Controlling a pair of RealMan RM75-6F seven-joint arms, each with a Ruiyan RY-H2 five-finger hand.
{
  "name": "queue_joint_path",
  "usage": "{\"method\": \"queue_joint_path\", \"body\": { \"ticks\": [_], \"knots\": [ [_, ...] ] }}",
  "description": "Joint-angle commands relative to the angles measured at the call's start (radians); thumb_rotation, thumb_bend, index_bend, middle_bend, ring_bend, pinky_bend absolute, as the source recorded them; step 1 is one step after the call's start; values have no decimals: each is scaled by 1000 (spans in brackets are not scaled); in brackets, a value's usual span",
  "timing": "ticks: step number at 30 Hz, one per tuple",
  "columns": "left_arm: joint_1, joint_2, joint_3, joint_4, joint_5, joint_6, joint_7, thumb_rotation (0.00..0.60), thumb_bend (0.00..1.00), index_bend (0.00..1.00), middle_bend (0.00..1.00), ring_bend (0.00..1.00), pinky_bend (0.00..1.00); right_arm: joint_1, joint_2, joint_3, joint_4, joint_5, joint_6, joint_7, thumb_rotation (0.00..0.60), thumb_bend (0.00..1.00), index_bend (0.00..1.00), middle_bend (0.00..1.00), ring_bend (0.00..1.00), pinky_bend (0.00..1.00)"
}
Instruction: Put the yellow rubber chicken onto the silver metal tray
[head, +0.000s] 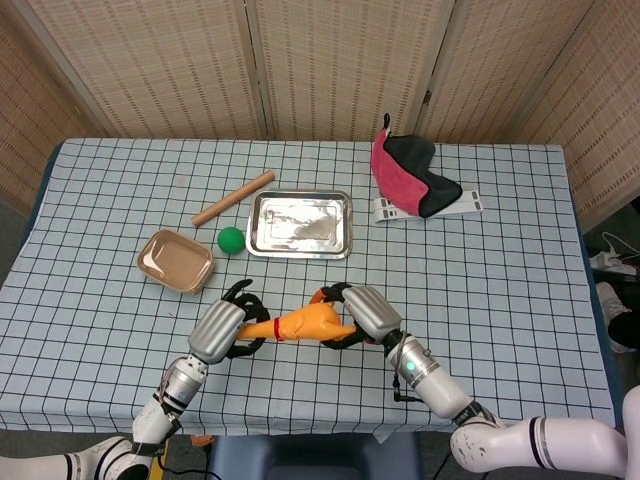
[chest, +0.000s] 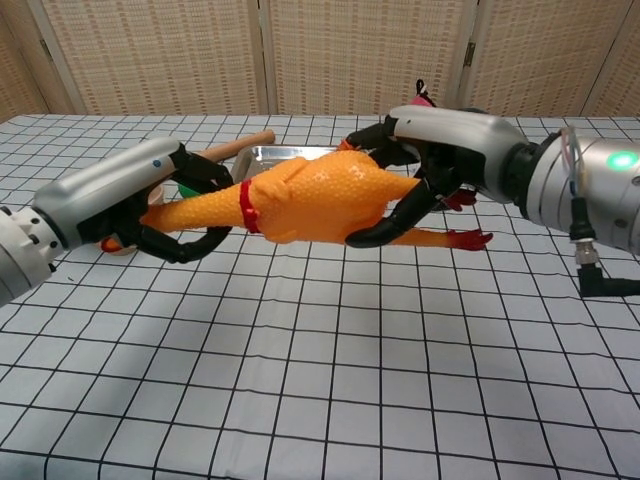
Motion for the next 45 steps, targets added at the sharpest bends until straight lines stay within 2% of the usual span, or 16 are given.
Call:
{"method": "queue_joint_path", "body": {
  "ticks": [1,12,14,15,16,17,19,21,22,26,33,39,41,42,43,45],
  "knots": [
    [-1,0,-1,2,-4,-3,1,600,739,834,579,324,96,-3,24,-5,-8,-27,-17,7,600,304,1000,789,872,1000],
    [-2,-4,-3,3,-8,-5,17,600,739,834,578,325,95,-13,57,-23,-43,-91,-26,33,600,321,1000,807,901,1000],
    [-1,-2,-3,2,-8,-4,19,600,738,834,578,324,95,-17,63,-26,-49,-93,-30,45,600,319,944,791,839,999],
    [-1,-1,-2,1,-8,-3,19,600,738,834,578,324,95,-16,77,-31,-53,-94,-46,53,600,313,823,727,744,953],
    [0,0,-3,1,-9,-2,19,600,737,834,578,324,95,-13,90,-34,-55,-95,-60,55,600,294,611,595,586,845],
    [0,1,-3,0,-9,-2,19,600,737,834,578,325,95,-9,102,-36,-57,-93,-73,54,600,278,472,495,484,756],
    [0,3,-4,-1,-10,-2,19,600,737,834,578,324,95,1,127,-42,-57,-83,-103,48,600,216,111,199,184,452],
    [-1,5,-5,-2,-10,-3,19,600,734,834,579,324,95,13,152,-45,-64,-71,-135,43,600,169,4,48,41,254],
    [-1,5,-5,-2,-11,-3,19,600,733,834,579,324,95,16,160,-45,-67,-69,-143,44,600,144,0,7,5,163],
    [-2,7,-7,-5,-9,-2,21,600,731,834,579,324,95,12,167,-42,-74,-86,-136,62,600,85,0,0,0,3],
    [-2,16,-12,-14,6,15,30,600,724,837,584,329,95,9,187,-33,-84,-120,-167,157,600,60,0,0,0,0],
    [-5,9,-8,-16,7,10,39,600,724,837,583,329,95,3,119,-14,-61,-124,-138,221,600,60,0,0,0,5],
    [-5,9,-9,-15,7,12,41,600,723,837,584,329,95,0,104,-11,-56,-122,-122,218,600,60,61,30,24,139],
    [-4,9,-8,-15,6,12,42,600,723,837,583,329,95,-2,96,-8,-56,-116,-114,221,600,62,168,115,106,293],
    [-3,10,-8,-14,5,12,41,600,722,837,583,329,95,-5,90,-4,-57,-114,-105,225,600,73,353,262,264,505],
    [-2,12,-9,-13,2,12,38,600,723,837,583,329,95,-10,77,-7,-51,-118,-89,221,600,104,576,454,495,745]
  ]
}}
